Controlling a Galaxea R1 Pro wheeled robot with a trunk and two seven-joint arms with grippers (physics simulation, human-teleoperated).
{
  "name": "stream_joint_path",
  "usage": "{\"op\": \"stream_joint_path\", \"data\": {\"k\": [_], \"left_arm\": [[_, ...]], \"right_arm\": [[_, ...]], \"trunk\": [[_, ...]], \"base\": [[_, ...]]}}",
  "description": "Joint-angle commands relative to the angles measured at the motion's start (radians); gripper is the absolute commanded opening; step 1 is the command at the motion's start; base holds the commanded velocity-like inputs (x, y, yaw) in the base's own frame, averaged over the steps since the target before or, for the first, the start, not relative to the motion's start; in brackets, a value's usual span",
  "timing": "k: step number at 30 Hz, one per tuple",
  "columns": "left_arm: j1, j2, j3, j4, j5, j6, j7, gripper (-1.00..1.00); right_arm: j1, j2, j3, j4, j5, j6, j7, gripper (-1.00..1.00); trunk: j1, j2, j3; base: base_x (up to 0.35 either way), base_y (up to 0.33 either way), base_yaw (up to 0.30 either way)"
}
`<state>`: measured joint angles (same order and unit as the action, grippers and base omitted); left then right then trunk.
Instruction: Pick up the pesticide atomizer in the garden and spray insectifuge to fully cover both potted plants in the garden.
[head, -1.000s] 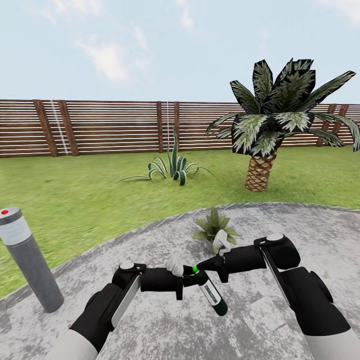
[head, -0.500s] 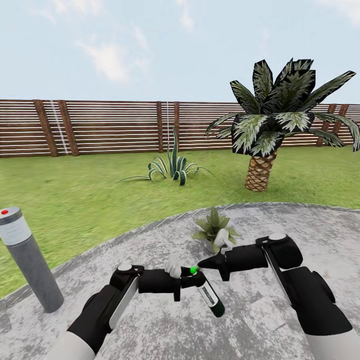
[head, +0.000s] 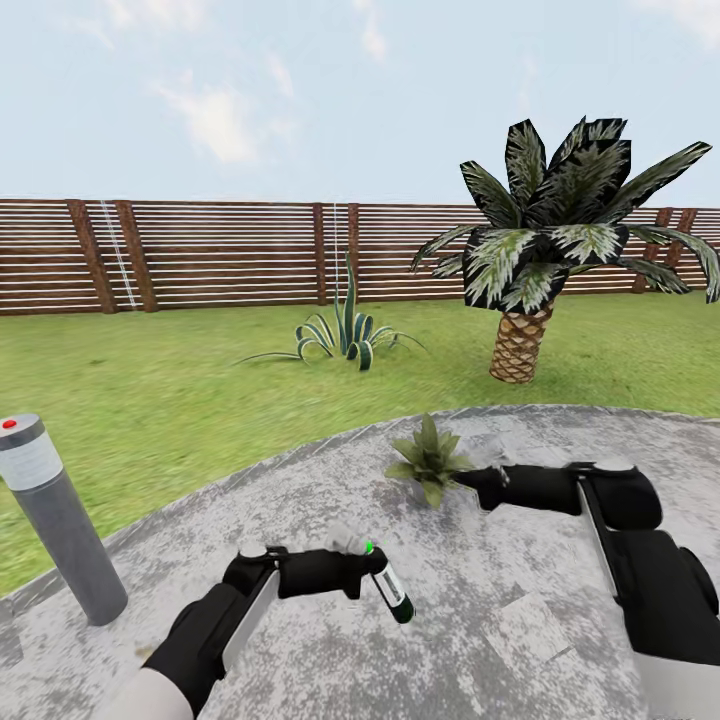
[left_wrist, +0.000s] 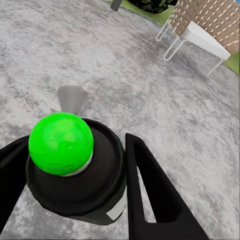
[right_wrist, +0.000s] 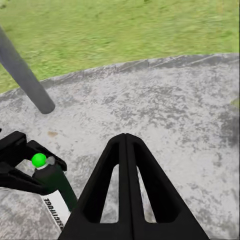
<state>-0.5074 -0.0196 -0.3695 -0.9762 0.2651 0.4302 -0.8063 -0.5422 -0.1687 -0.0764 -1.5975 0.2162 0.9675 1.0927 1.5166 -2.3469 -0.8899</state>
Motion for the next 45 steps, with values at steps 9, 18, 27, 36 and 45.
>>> {"op": "stream_joint_path", "data": {"k": [9,18,27,36,45], "left_arm": [[-0.034,-0.091,0.124,0.164,0.093,0.049,0.346,-1.0],[-0.034,-0.102,0.137,0.189,0.147,0.065,0.675,-1.0],[-0.023,-0.099,0.133,0.212,0.147,0.042,0.772,-1.0],[-0.023,-0.1,0.094,0.288,0.144,0.042,0.783,-1.0],[-0.025,-0.099,0.092,0.313,0.142,0.007,0.786,-1.0]], "right_arm": [[0.001,0.0,-0.129,-0.009,0.011,0.006,-0.24,-1.0],[0.001,0.0,-0.192,0.0,0.014,0.018,-0.358,-1.0],[0.002,0.004,-0.169,-0.009,0.014,0.041,-0.394,-1.0],[0.001,0.005,-0.11,-0.012,0.015,0.08,-0.396,1.0],[0.001,0.039,-0.105,-0.011,0.016,0.08,-0.397,1.0]], "trunk": [[0.0,0.0,-0.001],[0.0,0.0,-0.001],[0.0,0.0,-0.001],[0.0,0.0,-0.001],[0.0,0.0,-0.001]], "base": [[0.0,0.0,0.0],[0.0,0.0,0.0],[0.021,-0.011,-0.113],[0.273,-0.149,-0.273],[0.302,-0.175,-0.253]]}}
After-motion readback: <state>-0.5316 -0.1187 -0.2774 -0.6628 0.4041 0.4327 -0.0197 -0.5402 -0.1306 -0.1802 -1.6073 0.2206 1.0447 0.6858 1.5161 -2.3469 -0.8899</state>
